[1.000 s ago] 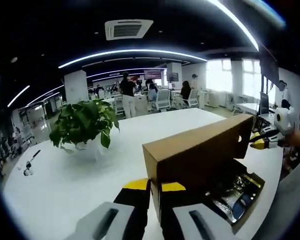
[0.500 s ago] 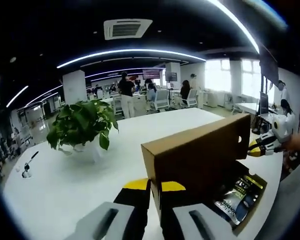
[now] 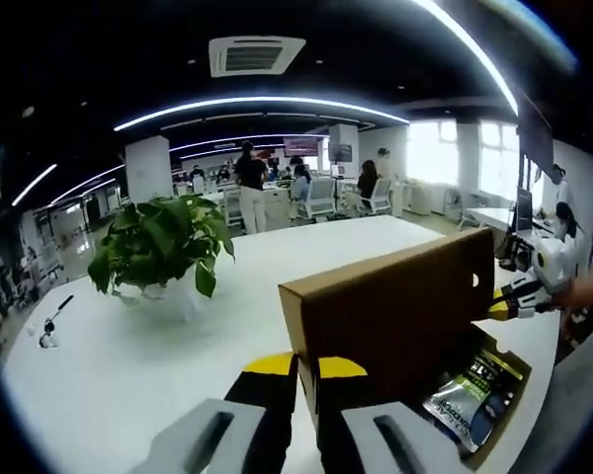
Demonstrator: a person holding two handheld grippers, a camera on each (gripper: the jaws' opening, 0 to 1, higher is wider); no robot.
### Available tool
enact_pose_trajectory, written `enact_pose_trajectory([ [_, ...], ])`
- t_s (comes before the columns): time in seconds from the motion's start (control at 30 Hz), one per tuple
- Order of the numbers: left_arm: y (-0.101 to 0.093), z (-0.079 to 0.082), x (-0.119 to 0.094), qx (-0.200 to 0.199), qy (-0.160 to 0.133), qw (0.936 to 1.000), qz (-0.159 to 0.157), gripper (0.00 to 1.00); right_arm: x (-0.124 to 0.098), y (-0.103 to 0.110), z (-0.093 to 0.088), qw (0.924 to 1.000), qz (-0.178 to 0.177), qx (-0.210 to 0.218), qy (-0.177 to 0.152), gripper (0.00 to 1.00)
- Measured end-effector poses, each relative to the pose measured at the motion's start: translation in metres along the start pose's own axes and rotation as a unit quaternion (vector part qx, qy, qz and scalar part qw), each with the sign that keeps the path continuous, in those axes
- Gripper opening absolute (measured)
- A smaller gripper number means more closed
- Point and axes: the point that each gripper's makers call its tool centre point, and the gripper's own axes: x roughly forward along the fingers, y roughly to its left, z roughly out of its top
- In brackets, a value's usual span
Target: Operate the shoe box by opening the lid, removing the specified soft item, and placing it in the target area until the item is outside and the box remains undamaged.
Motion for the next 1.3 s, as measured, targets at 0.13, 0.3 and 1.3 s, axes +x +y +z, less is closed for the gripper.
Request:
enact_pose_trajectory([
  [0.13, 0.001, 0.001, 0.004, -0.003, 0.001, 1.0, 0.003, 0.05, 0.002, -0.002, 0.0, 1.0, -0.002, 0.004, 0.0, 0.03],
  [0.3, 0.005, 0.002, 0.013, -0.02, 0.005, 0.9997, 0.009, 0.05, 0.002, -0.004, 0.0, 1.0, -0.003, 0.005, -0.001, 0.02],
  [1.3, -0.006, -0.067, 0.016, -0.043, 0.093, 0.994, 0.039, 0.07, 0.01, -0.009, 0.001, 0.9995, 0.003, -0.03, 0.007, 0.03],
])
